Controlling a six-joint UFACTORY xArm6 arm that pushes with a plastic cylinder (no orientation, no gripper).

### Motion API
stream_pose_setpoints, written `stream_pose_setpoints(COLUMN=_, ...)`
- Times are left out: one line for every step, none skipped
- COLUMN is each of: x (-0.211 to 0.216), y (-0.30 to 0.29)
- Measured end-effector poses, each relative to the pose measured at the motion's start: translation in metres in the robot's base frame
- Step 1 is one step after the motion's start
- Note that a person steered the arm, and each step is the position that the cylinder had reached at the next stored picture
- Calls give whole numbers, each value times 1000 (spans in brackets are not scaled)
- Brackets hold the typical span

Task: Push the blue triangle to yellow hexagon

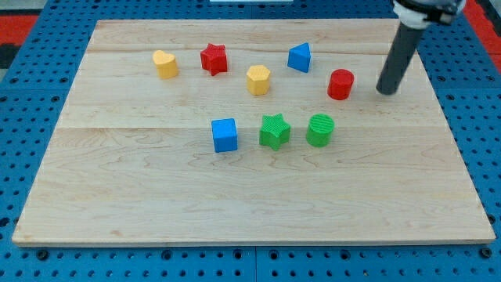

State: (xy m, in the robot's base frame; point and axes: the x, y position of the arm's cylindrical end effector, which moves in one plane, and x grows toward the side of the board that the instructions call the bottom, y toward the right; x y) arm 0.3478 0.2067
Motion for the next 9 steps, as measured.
stream_pose_setpoints(x=-60, y=-25)
stream_pose_setpoints(x=-72, y=-61)
stream_pose_setpoints(x=-72, y=-94)
stream_pose_setpoints(x=-93, y=-109)
stream_pose_setpoints(x=-94, y=-112)
stream_pose_setpoints(x=-93, y=-113)
stream_pose_setpoints(x=-85, y=-120)
stream_pose_setpoints(x=-64, y=-120)
stream_pose_setpoints(x=-48, y=-120)
